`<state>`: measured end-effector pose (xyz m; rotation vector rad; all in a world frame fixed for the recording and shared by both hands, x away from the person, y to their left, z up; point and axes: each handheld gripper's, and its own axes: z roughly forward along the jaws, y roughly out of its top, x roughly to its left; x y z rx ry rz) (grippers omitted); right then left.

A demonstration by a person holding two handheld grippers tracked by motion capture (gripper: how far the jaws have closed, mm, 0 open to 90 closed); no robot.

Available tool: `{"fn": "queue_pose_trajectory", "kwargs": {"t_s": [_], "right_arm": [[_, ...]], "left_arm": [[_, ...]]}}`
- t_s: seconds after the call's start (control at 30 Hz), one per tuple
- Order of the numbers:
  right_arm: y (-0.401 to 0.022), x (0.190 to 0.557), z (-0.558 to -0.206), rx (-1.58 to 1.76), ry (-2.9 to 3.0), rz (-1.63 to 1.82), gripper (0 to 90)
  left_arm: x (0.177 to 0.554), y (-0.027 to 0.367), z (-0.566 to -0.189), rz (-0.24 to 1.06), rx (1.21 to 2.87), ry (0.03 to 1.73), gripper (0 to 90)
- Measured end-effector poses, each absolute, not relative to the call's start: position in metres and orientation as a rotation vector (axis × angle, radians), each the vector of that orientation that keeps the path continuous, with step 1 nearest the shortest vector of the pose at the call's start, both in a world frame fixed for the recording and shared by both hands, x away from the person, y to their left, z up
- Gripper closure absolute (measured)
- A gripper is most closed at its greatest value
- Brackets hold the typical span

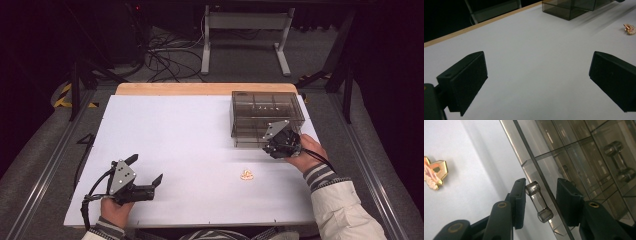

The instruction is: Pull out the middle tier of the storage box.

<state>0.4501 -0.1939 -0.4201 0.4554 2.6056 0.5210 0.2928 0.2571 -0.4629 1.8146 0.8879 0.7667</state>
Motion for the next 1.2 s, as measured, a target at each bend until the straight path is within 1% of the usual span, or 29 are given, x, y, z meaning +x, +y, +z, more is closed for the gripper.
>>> {"fn": "queue_pose_trajectory", "kwargs": {"t_s": [0.9, 1.2], "right_arm": [[-0.1928, 0.4470, -0.4252, 0.450, 2.626, 0.506, 61.5], [-0.1926, 0.4467, -0.4279, 0.451, 2.639, 0.508, 59.3]], "left_arm": [[0.2928, 0.2570, -0.4631, 0.767, 1.814, 0.890, 2.6], [0.2929, 0.2572, -0.4631, 0.767, 1.814, 0.890, 2.6]]}}
